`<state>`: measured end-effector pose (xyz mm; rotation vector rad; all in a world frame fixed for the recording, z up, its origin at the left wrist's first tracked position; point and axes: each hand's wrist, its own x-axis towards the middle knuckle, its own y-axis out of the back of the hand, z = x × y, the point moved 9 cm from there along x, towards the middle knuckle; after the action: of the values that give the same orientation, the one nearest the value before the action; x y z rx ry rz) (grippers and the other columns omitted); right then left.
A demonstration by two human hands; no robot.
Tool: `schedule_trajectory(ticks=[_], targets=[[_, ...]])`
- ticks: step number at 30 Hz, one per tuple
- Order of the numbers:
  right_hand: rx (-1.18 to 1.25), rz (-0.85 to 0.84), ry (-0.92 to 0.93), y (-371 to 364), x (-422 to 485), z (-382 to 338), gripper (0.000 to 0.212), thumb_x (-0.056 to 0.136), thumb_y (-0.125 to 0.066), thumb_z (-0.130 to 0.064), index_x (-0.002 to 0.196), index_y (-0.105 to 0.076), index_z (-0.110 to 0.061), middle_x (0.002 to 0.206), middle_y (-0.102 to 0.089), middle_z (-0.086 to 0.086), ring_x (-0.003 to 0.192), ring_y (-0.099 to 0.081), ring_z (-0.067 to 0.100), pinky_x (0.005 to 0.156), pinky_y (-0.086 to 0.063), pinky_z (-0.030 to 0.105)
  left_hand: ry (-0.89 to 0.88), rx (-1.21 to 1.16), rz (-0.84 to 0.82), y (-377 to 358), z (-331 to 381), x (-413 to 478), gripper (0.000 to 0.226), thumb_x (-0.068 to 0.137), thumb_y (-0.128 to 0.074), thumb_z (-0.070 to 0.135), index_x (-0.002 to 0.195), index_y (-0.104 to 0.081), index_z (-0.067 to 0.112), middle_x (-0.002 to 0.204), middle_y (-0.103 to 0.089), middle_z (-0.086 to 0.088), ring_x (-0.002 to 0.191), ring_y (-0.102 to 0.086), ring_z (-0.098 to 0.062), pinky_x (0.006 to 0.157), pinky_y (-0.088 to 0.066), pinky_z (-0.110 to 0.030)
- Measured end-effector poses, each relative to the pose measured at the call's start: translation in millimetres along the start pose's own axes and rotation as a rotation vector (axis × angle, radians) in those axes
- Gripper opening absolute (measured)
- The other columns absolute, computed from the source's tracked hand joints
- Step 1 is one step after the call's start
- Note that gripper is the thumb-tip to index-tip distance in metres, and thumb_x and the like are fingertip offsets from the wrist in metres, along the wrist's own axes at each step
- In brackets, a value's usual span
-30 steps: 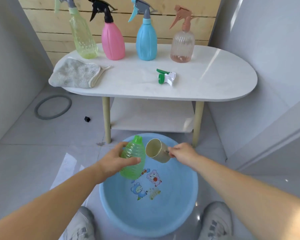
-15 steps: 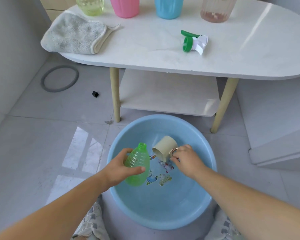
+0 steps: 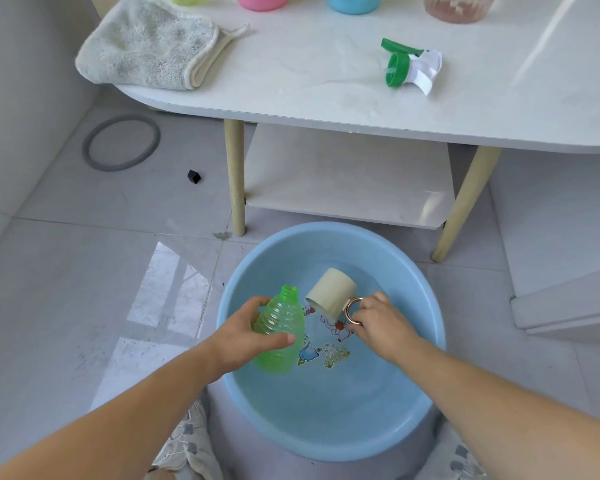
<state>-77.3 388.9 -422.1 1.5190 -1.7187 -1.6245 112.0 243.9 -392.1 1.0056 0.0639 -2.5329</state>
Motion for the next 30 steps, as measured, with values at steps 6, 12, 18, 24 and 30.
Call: schedule_trajectory(ticks=[6,12,18,24,30], targets=[[-0.028,0.009,0.013,-0.7,2.6,-3.2,0.036,0.099,-0.051,-0.042,0.109,-0.071,-0.014,0.111,-0.059,0.004,0.115,-0.042,0.025,0.095,-0.038,0.029,-0.003,-0.004,0.006,-0.7,2.1,-0.5,0.085,0.049,-0.093,0.048,0.125,-0.057,0.032,0.112,-0.073,-0.001,0.101,-0.074,-0.019,0.089,-0.059,-0.036],[0.041,-0.024,0.034,-5.9,-1.0,-17.2,0.030,0.097,-0.054,-0.032,0.090,-0.074,-0.012,0.087,-0.057,-0.001,0.098,-0.048,0.023,0.081,-0.042,0.032,-0.027,-0.015,0.023,0.4,9.1,-6.8,0.087,0.048,-0.091,0.048,0.125,-0.056,0.030,0.114,-0.072,-0.002,0.100,-0.074,-0.018,0.085,-0.058,-0.033],[0.682,0.005,-0.301,8.3,-0.9,-13.9,0.050,0.093,-0.061,-0.040,0.068,-0.056,0.003,0.058,-0.041,0.004,0.047,-0.042,0.012,0.049,-0.030,0.026,-0.077,0.003,0.057,9.0,26.6,-21.7,0.088,0.048,-0.090,0.051,0.126,-0.055,0.031,0.117,-0.071,0.001,0.104,-0.072,-0.016,0.094,-0.058,-0.037],[0.934,0.048,-0.333,50.8,-8.6,-17.2,0.030,0.091,-0.066,-0.041,0.084,-0.078,-0.014,0.099,-0.076,0.010,0.097,-0.071,0.024,0.087,-0.053,0.030,-0.143,-0.035,0.072,17.4,53.4,-41.8,0.081,0.051,-0.091,0.043,0.123,-0.058,0.029,0.115,-0.072,-0.001,0.102,-0.073,-0.016,0.091,-0.058,-0.035],[1.019,0.137,-0.253,129.2,-32.2,-24.2,0.027,0.094,-0.064,-0.034,0.094,-0.077,-0.010,0.104,-0.076,0.000,0.095,-0.071,0.009,0.088,-0.049,0.017,-0.209,-0.033,0.037,17.0,79.3,-55.6,0.081,0.049,-0.093,0.044,0.123,-0.063,0.026,0.114,-0.076,-0.001,0.107,-0.072,-0.018,0.098,-0.056,-0.039]])
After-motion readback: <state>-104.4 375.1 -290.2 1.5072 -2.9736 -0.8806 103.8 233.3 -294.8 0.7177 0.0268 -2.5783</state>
